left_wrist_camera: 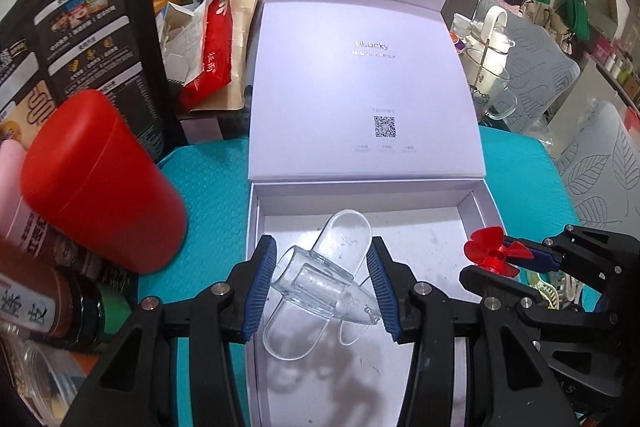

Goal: Organize rigid objects
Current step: 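Carry the clear piece and red fan with both tools into the white box, then open both tools to release the clear piece and red fan in the box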

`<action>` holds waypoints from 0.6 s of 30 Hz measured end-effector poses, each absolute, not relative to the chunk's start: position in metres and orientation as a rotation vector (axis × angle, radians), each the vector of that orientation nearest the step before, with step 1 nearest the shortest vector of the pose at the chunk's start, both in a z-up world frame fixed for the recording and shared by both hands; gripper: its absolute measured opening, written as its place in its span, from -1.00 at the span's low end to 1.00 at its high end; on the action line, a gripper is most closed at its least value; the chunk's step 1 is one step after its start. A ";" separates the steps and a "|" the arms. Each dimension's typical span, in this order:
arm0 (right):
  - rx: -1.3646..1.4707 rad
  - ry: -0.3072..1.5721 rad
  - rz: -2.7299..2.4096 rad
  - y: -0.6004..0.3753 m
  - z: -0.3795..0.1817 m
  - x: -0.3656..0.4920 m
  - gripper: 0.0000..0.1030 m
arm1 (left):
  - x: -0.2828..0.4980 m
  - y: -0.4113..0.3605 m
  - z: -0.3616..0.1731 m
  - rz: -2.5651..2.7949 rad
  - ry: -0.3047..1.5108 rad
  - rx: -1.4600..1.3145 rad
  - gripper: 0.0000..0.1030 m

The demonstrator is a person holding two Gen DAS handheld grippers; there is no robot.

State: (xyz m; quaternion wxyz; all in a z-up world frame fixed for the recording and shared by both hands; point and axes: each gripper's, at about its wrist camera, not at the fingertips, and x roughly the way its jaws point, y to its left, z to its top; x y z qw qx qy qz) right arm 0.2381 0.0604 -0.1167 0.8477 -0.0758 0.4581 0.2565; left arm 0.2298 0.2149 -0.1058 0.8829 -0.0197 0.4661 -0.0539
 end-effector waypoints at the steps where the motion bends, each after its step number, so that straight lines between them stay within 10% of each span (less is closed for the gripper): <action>1: -0.161 0.965 0.538 0.061 -0.119 0.242 -0.42 | 0.233 0.215 -0.108 -0.113 0.970 -0.039 -0.10; 18: -0.197 0.965 0.497 0.080 -0.146 0.283 -0.42 | 0.279 0.220 -0.127 -0.071 0.967 0.026 -0.10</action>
